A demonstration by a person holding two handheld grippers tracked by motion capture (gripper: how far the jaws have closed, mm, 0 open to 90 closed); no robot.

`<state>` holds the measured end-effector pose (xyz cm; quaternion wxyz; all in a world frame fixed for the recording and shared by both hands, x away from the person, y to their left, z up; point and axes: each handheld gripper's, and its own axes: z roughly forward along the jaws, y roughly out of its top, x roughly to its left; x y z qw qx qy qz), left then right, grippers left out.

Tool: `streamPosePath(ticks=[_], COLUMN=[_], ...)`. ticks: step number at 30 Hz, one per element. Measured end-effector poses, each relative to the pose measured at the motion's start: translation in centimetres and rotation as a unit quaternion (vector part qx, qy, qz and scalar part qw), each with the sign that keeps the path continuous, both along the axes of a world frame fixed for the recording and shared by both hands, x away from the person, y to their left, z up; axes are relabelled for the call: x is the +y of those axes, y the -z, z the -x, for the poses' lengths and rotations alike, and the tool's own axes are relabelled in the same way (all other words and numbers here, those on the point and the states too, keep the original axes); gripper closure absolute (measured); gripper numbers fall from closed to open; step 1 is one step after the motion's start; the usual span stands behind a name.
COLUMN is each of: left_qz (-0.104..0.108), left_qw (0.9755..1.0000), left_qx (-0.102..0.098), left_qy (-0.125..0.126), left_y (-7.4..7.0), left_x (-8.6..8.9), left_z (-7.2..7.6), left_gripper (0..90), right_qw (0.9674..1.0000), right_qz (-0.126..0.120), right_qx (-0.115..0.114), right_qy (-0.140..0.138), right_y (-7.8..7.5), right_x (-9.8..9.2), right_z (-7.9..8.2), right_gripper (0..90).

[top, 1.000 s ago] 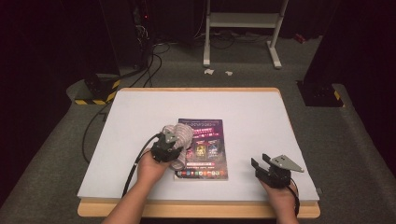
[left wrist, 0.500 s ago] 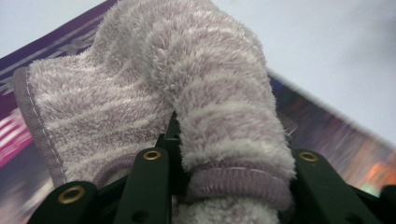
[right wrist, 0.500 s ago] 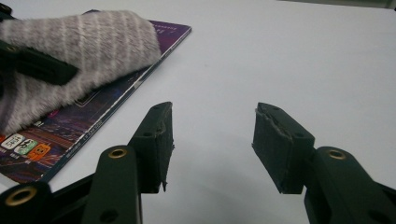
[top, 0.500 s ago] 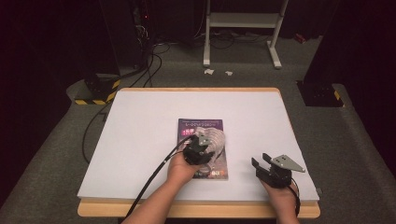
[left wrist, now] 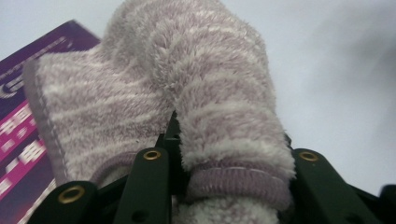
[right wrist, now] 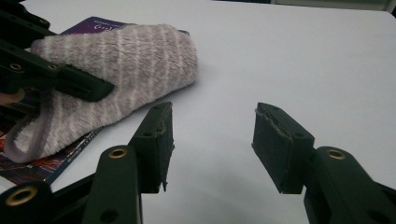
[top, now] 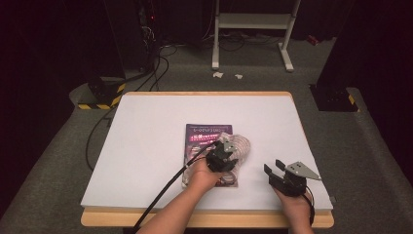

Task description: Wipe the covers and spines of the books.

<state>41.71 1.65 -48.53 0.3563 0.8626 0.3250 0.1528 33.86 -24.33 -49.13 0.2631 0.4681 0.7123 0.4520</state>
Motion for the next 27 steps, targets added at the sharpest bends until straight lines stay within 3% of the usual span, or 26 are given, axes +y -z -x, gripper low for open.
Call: streamPosePath(ticks=[2,4,7,12,13,15,22,25,27], left_qz=[-0.001,-0.011,-0.015,-0.033,-0.033,-0.035,-0.049,-0.049,-0.061], left_qw=[1.0000,0.9997,0.9992,0.9964,0.9964,0.9947,0.9912,0.9899,0.9882], left_qx=[0.000,-0.006,-0.009,-0.020,-0.020,-0.020,-0.028,-0.027,-0.033], left_qy=[-0.004,-0.021,-0.036,-0.075,-0.075,-0.094,-0.119,-0.130,-0.137], left_y=[0.0,-0.1,-0.1,-0.1,-0.1,-0.2,-0.8,-1.2,-1.8], left_x=[0.5,2.4,3.9,8.5,8.5,10.0,11.2,11.3,11.2], left_z=[0.0,0.0,0.0,-0.4,-0.4,-0.7,-1.9,-2.9,-4.0], left_gripper=[63.7,63.7,63.7,63.7,63.7,63.7,63.6,63.7,63.6], right_qw=[1.0000,1.0000,1.0000,1.0000,1.0000,1.0000,1.0000,1.0000,1.0000], right_qz=[-0.001,0.000,0.001,0.004,0.004,0.006,0.005,0.004,0.002], right_qx=[0.001,0.001,0.001,0.004,0.004,0.004,0.002,0.002,0.002], right_qy=[0.001,0.003,0.004,0.004,0.004,0.005,0.005,0.005,0.004], right_y=[0.0,0.0,0.0,0.1,0.1,0.2,0.2,0.2,0.2], right_x=[-0.1,-0.1,0.0,0.2,0.2,0.3,0.2,0.1,0.0], right_z=[0.0,0.0,0.1,0.1,0.1,0.1,0.0,0.0,-0.1], right_gripper=[48.0,48.0,48.0,48.0,48.0,48.0,48.1,48.1,48.1])
